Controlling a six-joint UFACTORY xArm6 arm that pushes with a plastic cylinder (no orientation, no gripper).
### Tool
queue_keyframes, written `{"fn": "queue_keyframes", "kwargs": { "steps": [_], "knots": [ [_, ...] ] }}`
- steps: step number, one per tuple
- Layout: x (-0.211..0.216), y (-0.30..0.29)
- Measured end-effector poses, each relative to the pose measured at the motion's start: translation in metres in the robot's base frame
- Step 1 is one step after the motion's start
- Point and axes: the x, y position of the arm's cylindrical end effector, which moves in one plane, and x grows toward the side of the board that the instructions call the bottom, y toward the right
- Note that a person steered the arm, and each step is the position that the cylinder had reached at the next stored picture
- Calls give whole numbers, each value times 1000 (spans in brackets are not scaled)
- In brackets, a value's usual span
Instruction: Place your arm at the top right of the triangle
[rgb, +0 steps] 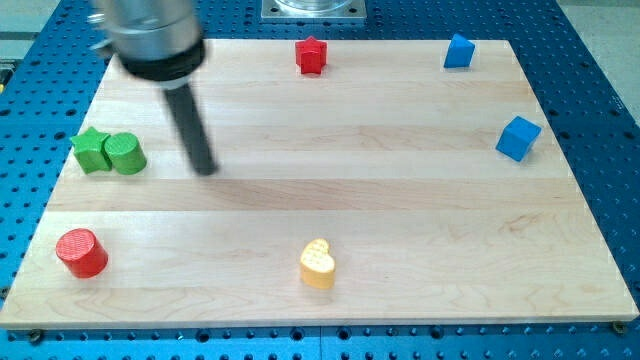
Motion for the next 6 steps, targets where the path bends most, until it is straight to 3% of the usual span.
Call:
{"fn": "queue_keyframes", "kwargs": {
  "steps": [2, 3, 4, 5, 6],
  "knots": [
    [-76, 274],
    [-126, 372],
    [-205, 402],
    [-233, 387],
    [-196, 311]
  ]
}}
